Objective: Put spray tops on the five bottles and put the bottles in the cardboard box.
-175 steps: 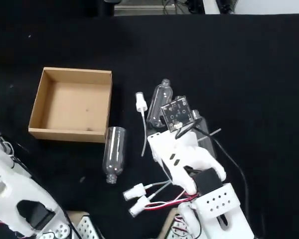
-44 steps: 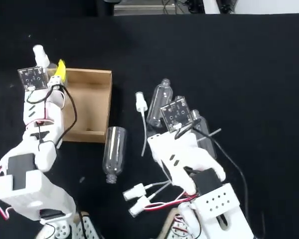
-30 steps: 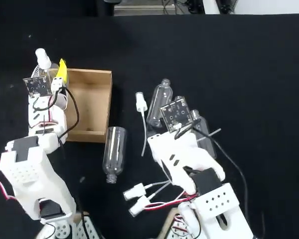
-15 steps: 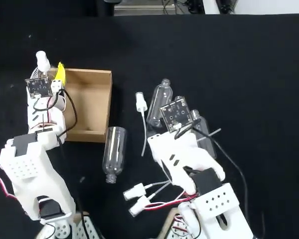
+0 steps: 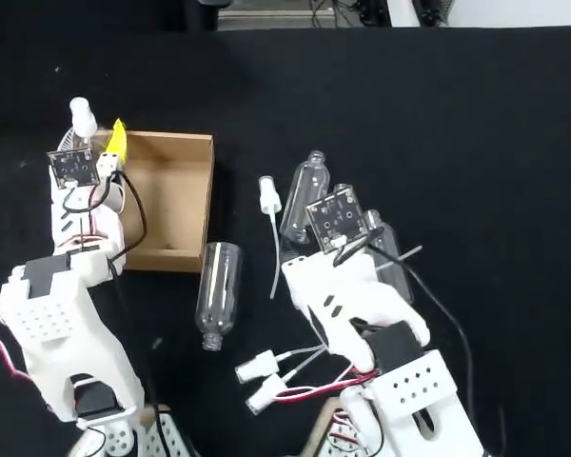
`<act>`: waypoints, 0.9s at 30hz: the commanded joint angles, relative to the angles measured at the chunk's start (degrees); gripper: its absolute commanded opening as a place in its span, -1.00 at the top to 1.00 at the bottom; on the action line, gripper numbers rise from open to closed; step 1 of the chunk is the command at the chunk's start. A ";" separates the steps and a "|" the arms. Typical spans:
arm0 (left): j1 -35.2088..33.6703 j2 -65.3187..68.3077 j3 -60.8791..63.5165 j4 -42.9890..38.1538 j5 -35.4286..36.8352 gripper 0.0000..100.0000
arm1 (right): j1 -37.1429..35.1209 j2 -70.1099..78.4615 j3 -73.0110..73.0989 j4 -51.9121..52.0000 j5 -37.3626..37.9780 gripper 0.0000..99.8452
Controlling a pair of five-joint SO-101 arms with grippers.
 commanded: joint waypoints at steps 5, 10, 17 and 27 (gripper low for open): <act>-0.57 -0.88 -1.98 -1.14 -0.18 0.42 | 1.49 -1.71 -0.57 -1.58 -0.26 0.79; -0.57 -0.88 -1.98 -1.05 -0.26 0.42 | 1.49 -1.71 -0.57 -1.58 -0.26 0.79; -0.57 -0.88 -1.98 -1.14 -0.44 0.42 | 1.49 -1.71 -0.66 -1.58 -0.26 0.79; -2.51 -2.55 -1.63 -1.23 -0.18 0.42 | 1.49 -1.71 -0.66 -1.58 -0.26 0.79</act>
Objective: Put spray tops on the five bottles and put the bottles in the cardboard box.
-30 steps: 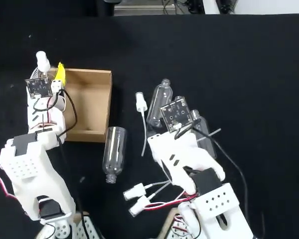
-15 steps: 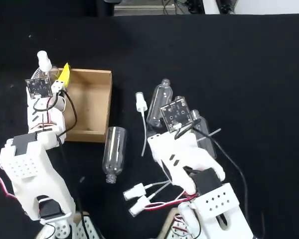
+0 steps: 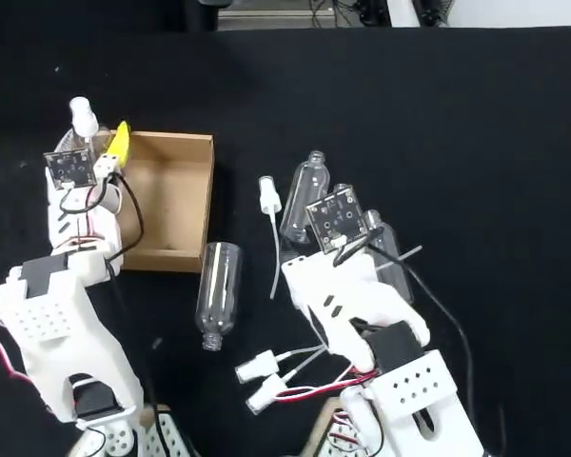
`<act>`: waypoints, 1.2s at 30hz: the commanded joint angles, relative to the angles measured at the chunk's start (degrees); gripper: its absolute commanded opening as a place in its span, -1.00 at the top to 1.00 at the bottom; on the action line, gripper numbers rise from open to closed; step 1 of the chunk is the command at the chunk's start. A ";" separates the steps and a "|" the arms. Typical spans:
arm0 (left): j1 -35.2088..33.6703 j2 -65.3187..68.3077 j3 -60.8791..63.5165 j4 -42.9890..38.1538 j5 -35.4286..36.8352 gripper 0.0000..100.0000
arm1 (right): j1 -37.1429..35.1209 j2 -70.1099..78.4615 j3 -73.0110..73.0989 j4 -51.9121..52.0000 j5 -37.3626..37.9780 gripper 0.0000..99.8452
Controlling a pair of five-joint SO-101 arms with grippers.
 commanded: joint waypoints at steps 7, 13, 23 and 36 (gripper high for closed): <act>-0.31 -10.29 3.30 -0.70 -0.26 0.42 | 1.49 -1.71 -0.66 -1.58 -0.26 0.79; -0.66 -9.85 3.65 -0.70 -0.44 0.42 | 1.49 -1.71 -0.66 -1.58 -0.26 0.79; -0.48 -17.14 10.86 -0.70 -0.35 0.42 | 1.49 -1.71 -0.75 -1.58 -0.26 0.79; -1.71 -32.97 26.95 -0.70 -0.35 0.43 | 1.49 -1.71 -0.66 -1.58 -0.26 0.79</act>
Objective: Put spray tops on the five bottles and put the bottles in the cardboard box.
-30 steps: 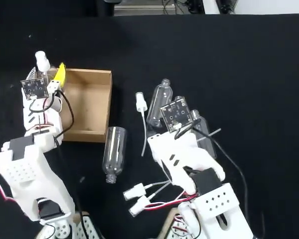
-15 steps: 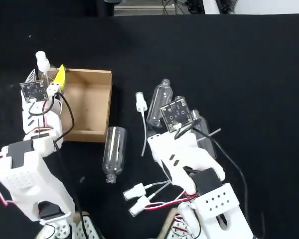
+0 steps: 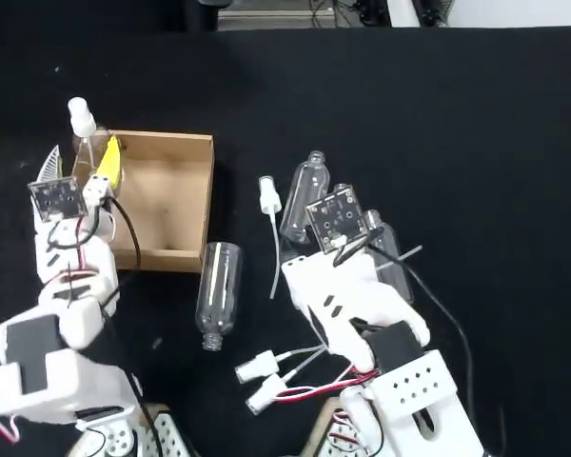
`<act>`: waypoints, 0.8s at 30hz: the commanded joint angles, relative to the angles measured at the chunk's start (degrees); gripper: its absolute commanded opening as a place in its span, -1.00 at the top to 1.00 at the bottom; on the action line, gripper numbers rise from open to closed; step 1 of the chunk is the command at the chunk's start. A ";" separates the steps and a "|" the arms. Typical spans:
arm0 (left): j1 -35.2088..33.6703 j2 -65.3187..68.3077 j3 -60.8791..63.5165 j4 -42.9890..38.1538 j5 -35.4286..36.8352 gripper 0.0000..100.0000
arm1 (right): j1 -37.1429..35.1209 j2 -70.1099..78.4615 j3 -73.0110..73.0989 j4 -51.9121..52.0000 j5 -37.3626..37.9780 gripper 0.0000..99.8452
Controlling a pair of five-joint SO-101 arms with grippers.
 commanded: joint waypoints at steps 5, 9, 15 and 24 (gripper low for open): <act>-0.75 -12.40 4.88 4.48 -0.44 0.43 | 1.49 -1.71 -0.75 -1.58 -0.26 0.79; -0.84 -21.98 5.23 21.80 0.00 0.43 | 1.49 -1.71 -0.75 -1.58 -0.26 0.79; -0.75 -38.77 3.82 47.74 0.00 0.43 | 1.49 -1.71 -0.75 -1.58 -0.26 0.79; -2.33 -50.20 -1.71 72.00 -0.09 0.43 | 1.49 -1.71 -0.66 -1.58 -0.18 0.79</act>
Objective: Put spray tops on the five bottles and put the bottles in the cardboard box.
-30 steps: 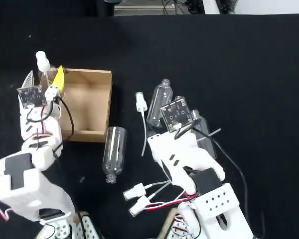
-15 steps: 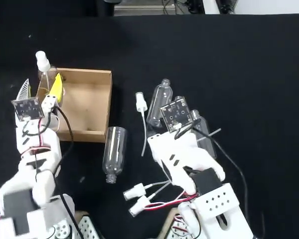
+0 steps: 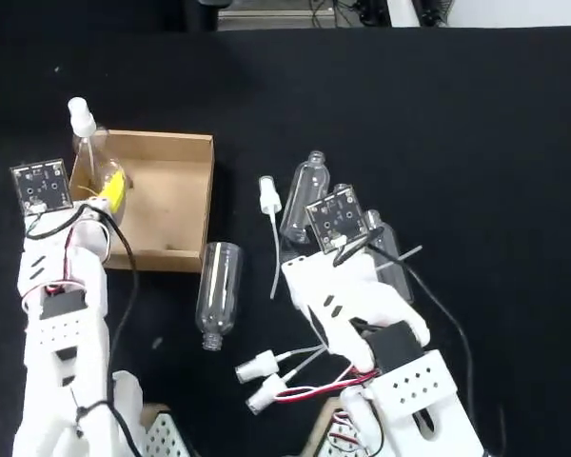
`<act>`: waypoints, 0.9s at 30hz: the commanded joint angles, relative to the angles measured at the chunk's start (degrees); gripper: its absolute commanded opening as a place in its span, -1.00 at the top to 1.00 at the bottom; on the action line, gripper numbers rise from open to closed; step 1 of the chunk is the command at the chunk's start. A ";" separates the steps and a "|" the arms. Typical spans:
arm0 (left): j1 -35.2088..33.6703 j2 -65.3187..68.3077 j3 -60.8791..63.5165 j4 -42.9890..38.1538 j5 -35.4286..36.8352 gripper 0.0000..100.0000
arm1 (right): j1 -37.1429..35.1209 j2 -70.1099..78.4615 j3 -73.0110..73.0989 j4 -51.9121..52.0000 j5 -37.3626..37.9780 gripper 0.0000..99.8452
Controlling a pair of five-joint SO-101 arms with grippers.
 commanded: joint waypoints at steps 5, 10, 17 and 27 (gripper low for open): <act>-5.23 -3.52 -18.24 22.59 0.00 0.55 | 1.49 -1.71 -0.66 -1.58 -0.18 0.79; -5.05 -4.13 -24.84 35.78 -0.35 0.82 | 1.49 -1.71 -0.66 -1.58 -0.18 0.79; -1.71 -6.07 -28.79 53.27 -2.11 0.72 | 3.78 -1.71 -1.01 -1.58 -0.18 0.79; 24.04 6.42 -38.99 77.27 -9.49 0.42 | 15.74 -1.71 -4.09 -1.67 -0.35 0.79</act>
